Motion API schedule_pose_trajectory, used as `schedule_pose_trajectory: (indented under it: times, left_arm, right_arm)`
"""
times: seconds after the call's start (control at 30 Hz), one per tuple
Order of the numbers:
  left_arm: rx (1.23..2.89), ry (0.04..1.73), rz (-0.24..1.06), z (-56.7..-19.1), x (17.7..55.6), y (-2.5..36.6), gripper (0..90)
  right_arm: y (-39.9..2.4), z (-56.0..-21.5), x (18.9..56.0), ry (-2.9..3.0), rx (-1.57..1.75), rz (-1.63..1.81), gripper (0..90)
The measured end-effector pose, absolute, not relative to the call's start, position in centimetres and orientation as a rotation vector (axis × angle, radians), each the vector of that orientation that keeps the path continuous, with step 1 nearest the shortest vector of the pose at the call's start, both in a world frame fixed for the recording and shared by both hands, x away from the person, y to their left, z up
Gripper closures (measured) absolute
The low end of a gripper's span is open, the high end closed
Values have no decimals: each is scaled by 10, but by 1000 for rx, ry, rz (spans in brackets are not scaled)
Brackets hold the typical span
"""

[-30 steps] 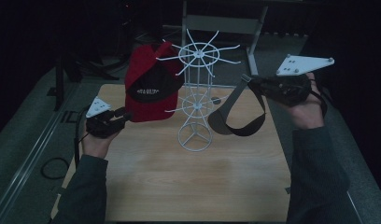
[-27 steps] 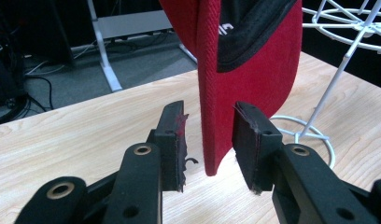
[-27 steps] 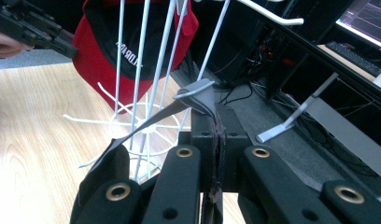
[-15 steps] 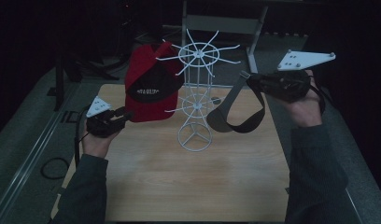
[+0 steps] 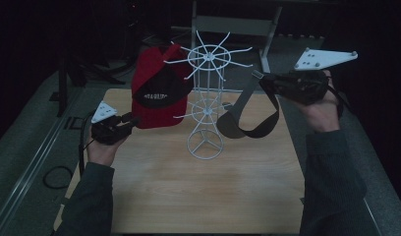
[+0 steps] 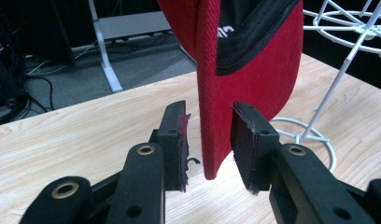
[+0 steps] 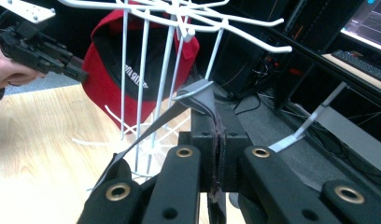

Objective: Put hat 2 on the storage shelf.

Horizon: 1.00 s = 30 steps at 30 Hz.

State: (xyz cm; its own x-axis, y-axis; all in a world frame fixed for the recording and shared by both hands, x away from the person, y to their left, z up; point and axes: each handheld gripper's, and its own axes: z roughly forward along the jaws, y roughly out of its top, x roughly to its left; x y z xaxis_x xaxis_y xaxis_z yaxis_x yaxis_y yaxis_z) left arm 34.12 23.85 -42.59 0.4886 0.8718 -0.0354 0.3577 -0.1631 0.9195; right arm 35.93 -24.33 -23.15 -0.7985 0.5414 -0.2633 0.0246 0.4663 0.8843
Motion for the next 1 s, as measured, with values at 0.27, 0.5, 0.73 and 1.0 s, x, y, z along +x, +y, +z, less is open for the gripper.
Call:
schedule_pose_trajectory:
  times: [0.27,0.5,0.73,1.0]
  left_arm:
    - [1740,1049,651,-425,341,238,679]
    - [1736,1051,650,-425,341,238,714]
    - [1741,1044,654,-425,341,237,781]
    - [1742,1043,654,-425,341,238,802]
  right_arm:
    - [-242,-228,358,2193,460,1325,880]
    - [-244,-226,358,2183,457,1346,880]
    - [-248,-222,355,2161,460,1369,880]
    - [-249,-218,352,2147,451,1379,880]
